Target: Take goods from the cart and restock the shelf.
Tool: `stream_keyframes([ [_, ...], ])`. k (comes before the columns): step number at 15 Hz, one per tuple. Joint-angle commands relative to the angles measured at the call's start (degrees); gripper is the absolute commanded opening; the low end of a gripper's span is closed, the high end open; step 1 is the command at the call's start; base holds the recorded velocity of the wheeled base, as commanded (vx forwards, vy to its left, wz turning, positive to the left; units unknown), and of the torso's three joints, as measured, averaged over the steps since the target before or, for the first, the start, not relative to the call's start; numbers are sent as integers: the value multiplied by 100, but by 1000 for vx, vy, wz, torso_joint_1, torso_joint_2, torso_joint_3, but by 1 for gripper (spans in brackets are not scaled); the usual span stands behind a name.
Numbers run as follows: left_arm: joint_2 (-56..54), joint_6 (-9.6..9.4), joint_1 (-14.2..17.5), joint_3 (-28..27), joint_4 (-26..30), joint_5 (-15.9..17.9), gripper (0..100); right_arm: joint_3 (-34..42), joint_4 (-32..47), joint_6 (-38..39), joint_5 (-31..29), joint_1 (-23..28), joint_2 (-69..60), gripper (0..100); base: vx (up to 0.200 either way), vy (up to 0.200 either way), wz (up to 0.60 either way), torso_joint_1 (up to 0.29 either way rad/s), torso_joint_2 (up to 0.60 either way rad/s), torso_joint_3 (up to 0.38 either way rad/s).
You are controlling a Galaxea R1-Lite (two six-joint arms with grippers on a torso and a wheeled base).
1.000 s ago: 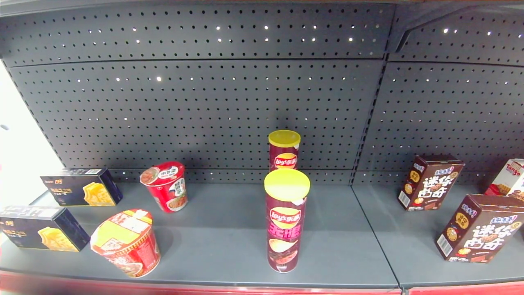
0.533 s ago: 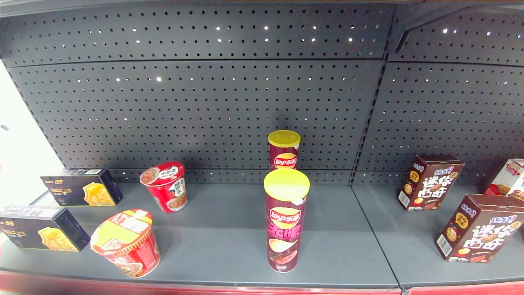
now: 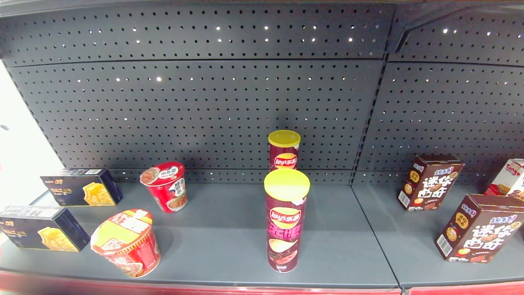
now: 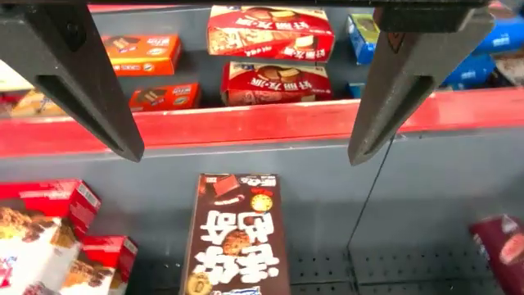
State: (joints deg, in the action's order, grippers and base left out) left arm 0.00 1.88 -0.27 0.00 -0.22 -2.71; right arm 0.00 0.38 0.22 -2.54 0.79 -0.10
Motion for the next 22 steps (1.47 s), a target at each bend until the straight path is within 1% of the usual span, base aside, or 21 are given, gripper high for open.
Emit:
stream_keyframes([
  [1, 9, -30, 0, 0, 4, 25, 100, 0, -3, -83, 166, -9, 10, 100, 0, 0, 0, 0, 0, 0],
  [3, 9, 23, 0, 0, -4, -19, 100, 0, 6, -75, 166, -9, 10, 100, 0, 0, 0, 0, 0, 0],
  [4, 9, -21, 0, 0, -4, 33, 100, -9, 6, -66, 166, 0, 10, 100, 0, 0, 0, 0, 0, 0],
  [6, 9, -56, 0, 0, 4, 95, 100, 0, 6, -66, 166, 0, 10, 100, -200, 0, 0, 2, 2, 0],
  [7, 9, -21, 0, 0, 4, 68, 100, 0, 6, -57, 166, 0, 10, 100, -200, 0, 0, 12, 2, 2],
  [22, 9, -3, 0, 0, 4, 51, 100, 0, 6, -40, 166, 0, 10, 100, 0, 0, 0, 0, 0, 0],
])
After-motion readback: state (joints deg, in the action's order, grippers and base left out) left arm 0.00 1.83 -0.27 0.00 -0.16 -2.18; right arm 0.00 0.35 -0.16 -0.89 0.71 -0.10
